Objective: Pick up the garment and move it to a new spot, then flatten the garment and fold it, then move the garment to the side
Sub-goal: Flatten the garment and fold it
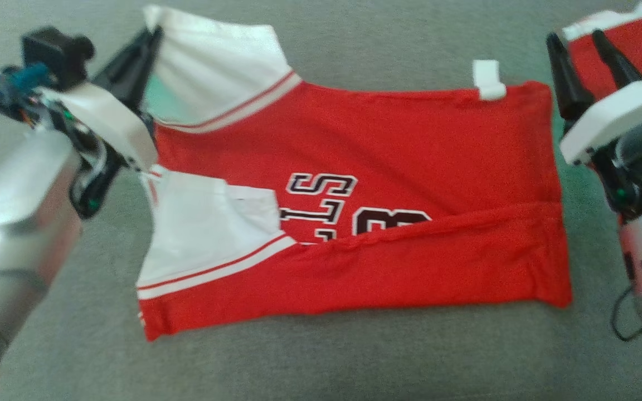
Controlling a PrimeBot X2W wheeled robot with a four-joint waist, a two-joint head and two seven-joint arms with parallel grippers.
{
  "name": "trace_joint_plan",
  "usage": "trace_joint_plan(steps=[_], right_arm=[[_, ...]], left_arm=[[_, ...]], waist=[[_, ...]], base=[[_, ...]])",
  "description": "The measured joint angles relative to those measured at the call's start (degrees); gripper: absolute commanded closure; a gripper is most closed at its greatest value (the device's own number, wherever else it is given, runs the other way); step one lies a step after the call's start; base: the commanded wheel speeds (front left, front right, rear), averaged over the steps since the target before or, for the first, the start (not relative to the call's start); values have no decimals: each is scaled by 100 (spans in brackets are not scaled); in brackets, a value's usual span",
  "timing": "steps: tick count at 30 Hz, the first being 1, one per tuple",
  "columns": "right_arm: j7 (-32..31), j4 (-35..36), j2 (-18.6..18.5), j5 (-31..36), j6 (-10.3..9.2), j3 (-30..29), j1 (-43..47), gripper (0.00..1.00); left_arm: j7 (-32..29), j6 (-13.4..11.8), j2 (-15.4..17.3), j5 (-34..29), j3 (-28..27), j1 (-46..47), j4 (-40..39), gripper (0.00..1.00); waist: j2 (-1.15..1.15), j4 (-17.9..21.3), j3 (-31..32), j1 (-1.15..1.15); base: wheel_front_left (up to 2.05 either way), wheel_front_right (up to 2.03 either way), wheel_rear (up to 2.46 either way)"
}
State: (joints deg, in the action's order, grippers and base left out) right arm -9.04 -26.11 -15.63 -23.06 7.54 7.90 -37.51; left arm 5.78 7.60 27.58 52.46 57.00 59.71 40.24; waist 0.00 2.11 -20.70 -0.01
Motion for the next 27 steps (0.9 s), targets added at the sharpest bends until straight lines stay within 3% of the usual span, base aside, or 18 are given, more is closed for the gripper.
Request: trace_joint_plan(steps=[7, 12, 27], right_arm=[[-323, -760, -504, -99, 0, 176, 66, 0], [-519, -1159, -612, -226, 0, 471, 66, 0], [-702, -1845, -783, -276, 0, 995, -233, 0]], left_arm=[[189, 0, 1, 0, 315, -426, -564, 100], [185, -1, 7, -2, 534, -610, -816, 100], [86, -55, 34, -2, 601, -692, -1070, 100]], waist=[[0, -571, 280, 0], [0, -829, 385, 0], [0, -887, 207, 1]], base=[[0, 0, 0], [0, 0, 0], [0, 0, 0]])
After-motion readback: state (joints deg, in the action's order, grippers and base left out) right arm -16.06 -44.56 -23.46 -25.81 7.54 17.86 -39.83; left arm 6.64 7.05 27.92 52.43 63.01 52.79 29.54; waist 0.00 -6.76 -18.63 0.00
